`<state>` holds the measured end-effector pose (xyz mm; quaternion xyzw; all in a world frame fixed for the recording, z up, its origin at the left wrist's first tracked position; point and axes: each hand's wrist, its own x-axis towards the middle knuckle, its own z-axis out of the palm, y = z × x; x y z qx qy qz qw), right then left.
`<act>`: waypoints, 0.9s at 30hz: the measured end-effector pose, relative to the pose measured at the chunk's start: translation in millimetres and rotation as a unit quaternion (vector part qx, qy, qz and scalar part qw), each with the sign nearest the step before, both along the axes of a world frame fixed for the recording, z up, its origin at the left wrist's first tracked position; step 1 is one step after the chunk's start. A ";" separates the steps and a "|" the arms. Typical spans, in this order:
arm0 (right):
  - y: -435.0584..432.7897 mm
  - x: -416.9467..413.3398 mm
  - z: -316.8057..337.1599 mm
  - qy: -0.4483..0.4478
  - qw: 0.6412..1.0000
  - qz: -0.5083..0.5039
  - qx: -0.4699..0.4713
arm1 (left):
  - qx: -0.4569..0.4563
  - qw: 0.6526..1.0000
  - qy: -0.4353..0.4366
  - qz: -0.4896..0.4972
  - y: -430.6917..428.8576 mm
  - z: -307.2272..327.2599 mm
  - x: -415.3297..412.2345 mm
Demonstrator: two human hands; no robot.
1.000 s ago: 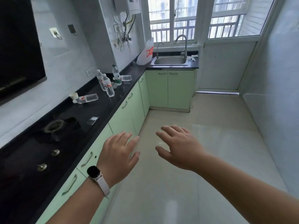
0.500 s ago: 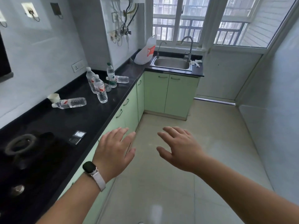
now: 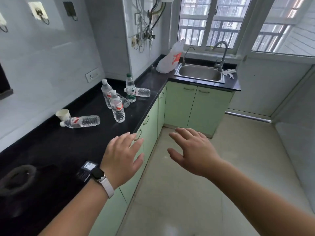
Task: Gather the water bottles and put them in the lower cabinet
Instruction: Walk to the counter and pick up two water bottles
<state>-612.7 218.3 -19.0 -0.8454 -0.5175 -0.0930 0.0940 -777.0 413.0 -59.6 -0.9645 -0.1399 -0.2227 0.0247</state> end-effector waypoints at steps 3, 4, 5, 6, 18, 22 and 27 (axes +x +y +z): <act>23.8 27.5 -10.7 0.020 1.000 0.020 -0.013 | 0.000 1.000 0.012 0.022 16.2 -8.2 18.1; 32.7 39.0 -14.6 0.024 0.999 0.029 -0.016 | 0.002 0.999 0.014 0.031 22.0 -10.3 25.7; 41.8 51.6 -18.3 0.029 0.999 0.040 -0.020 | 0.005 0.999 0.018 0.040 28.0 -11.9 33.9; 51.8 65.2 -21.7 0.036 0.998 0.050 -0.024 | 0.006 0.998 0.022 0.051 34.0 -13.1 43.0; 149.1 231.0 -28.9 0.068 0.980 0.187 -0.021 | 0.006 0.980 0.036 0.197 76.6 -1.0 167.1; 185.9 260.7 -32.9 0.067 0.968 0.239 -0.031 | 0.006 0.967 0.050 0.251 81.8 -5.6 181.0; 220.3 269.0 -35.8 0.068 0.954 0.291 -0.018 | -0.007 0.944 0.078 0.320 93.2 -10.5 177.0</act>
